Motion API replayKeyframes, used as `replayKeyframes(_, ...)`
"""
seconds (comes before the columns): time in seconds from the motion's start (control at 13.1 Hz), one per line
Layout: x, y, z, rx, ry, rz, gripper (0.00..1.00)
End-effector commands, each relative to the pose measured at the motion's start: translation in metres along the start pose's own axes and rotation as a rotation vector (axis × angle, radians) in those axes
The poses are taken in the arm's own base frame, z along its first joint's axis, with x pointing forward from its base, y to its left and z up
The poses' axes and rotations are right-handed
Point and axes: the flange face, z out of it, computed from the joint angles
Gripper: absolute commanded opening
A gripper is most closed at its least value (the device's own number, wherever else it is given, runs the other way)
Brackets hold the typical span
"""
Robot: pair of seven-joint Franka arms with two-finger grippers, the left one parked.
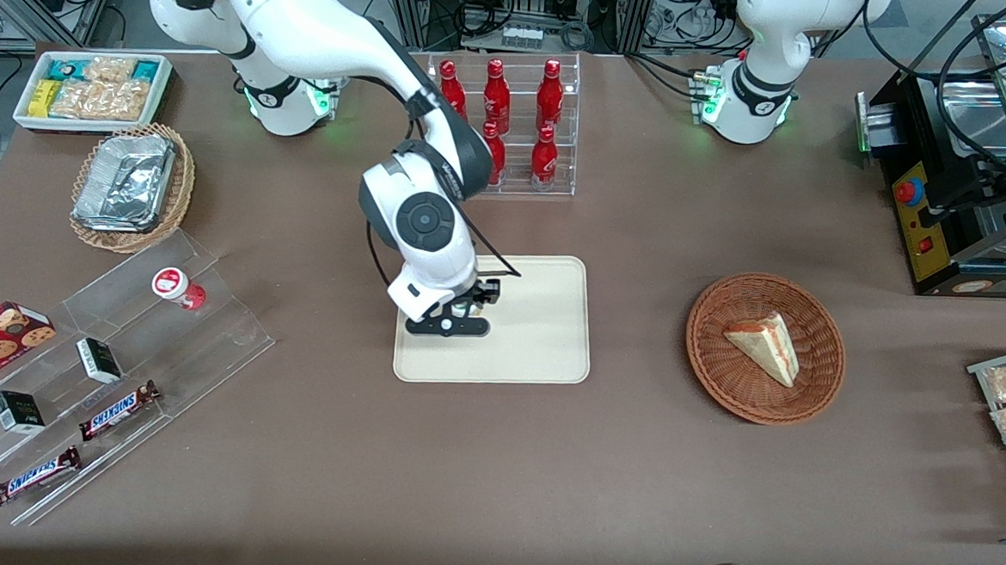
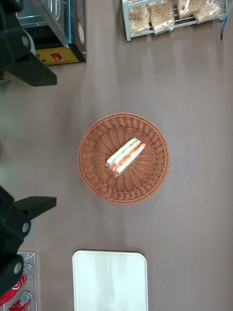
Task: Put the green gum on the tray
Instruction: 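Lift the green gum tub and carry it over the cream tray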
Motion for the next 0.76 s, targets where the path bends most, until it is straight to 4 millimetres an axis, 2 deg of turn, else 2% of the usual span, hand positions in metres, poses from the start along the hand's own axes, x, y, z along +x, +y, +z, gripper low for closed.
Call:
replayKeyframes(0.0,-0.001,-0.023,0.016,0.041,0.044,0.021,0.0)
replayKeyframes(0.38,0.001,-0.027,0.044,0.032,0.082,0.001,0.0)
replayKeyframes(0.69,-0.001,-0.023,0.057,0.014,0.086,-0.007,0.0)
